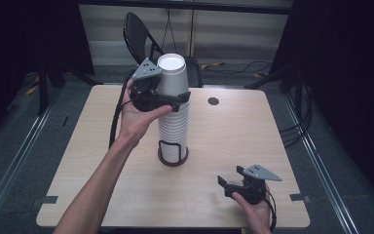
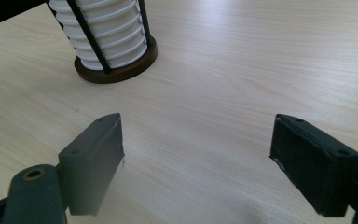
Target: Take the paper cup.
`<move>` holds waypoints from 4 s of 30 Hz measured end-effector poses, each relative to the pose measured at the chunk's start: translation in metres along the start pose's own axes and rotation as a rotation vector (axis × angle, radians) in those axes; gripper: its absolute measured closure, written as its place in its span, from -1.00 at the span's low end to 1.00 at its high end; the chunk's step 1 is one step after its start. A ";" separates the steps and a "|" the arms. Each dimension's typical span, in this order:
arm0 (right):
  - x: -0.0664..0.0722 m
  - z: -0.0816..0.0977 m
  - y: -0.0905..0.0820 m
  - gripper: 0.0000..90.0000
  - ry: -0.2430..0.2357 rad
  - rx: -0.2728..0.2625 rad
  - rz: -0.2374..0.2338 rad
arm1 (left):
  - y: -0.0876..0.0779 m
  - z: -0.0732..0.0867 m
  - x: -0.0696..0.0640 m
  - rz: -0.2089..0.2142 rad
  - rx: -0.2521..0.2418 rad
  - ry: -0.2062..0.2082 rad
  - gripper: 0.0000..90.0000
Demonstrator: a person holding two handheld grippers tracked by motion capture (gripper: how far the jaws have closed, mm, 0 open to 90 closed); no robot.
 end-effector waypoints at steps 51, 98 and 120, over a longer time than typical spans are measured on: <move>-0.001 0.000 0.000 -0.59 0.006 -0.006 0.017 | -0.011 -0.031 -0.001 -0.008 -0.087 0.038 -0.75; 0.002 0.002 0.002 -0.59 0.006 0.006 -0.001 | -0.043 -0.068 0.006 -0.006 -0.235 -0.045 -0.75; 0.005 0.001 0.002 -0.59 0.003 0.002 -0.006 | -0.080 -0.060 0.022 -0.023 -0.205 -0.017 -0.75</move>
Point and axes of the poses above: each handheld gripper's, and its own axes: y roughly forward along the jaws, z roughly out of its underside, x roughly to its left, the point moved 4 cm from there along y, roughly forward along the jaws, and after that the axes turned 1 degree about -y, right-handed, at the moved point
